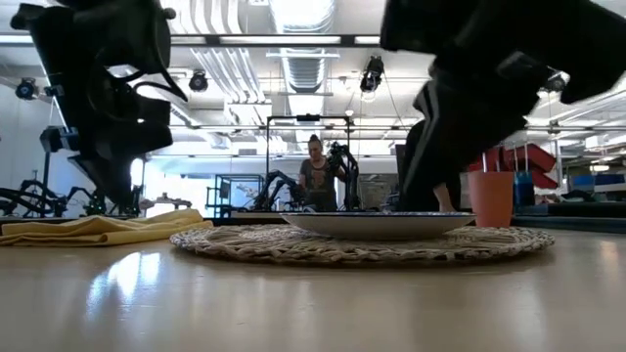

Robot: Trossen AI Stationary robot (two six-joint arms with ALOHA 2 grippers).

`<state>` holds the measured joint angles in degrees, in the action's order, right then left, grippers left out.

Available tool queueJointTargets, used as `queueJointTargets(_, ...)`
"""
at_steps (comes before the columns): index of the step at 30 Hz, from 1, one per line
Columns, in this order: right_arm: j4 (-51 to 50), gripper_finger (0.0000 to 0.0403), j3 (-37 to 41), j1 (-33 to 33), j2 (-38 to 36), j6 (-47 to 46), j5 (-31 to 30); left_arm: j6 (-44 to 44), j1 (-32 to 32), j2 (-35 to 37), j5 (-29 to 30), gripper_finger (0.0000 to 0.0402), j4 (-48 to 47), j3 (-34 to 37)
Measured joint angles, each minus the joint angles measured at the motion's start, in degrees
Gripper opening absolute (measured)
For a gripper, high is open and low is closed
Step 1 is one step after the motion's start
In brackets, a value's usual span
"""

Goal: Set table place
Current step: Adjust the yellow napkin, then adjust the blue and white patterned plate on the brown table mat

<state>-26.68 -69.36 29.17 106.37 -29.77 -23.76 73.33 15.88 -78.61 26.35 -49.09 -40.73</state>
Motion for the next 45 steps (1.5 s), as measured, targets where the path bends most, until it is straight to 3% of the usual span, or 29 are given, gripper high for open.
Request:
queueJointTargets(9,-10.5,0.0000,-4.9,0.0,-0.1,-0.2,-8.6,5.0,5.2,-1.0,-0.9,0.0000,4.3,1.0)
queueJointTargets(14,-17.4,0.0000,-6.1,-1.6,-0.2,-3.7,-16.4,8.3,8.1,-4.9,-0.9,0.0000,8.1,1.1)
queueJointTargets(23,-22.3,0.0000,-1.4,-6.8,-0.2,-9.2,-15.2,5.8,8.5,-11.4,-1.9,0.0000,18.4,0.9)
queueJointTargets(28,-32.4,0.0000,-0.7,-6.4,-0.2,-18.7,-21.6,3.5,8.9,-10.1,-3.7,0.0000,19.5,-0.1)
queueJointTargets(33,-43.6,0.0000,0.7,-6.6,-0.3,-26.9,-19.9,1.1,9.4,-7.6,-6.1,0.0000,17.9,-2.2)
queueJointTargets(38,-42.2,0.0000,4.9,-7.1,-0.3,-28.2,-15.3,-1.7,9.4,-7.0,-4.0,0.0000,17.6,-5.0)
queueJointTargets(45,-32.2,0.0000,9.6,-7.9,-0.7,-26.5,-15.2,-4.6,9.3,-7.5,3.2,0.0000,17.9,-8.2)
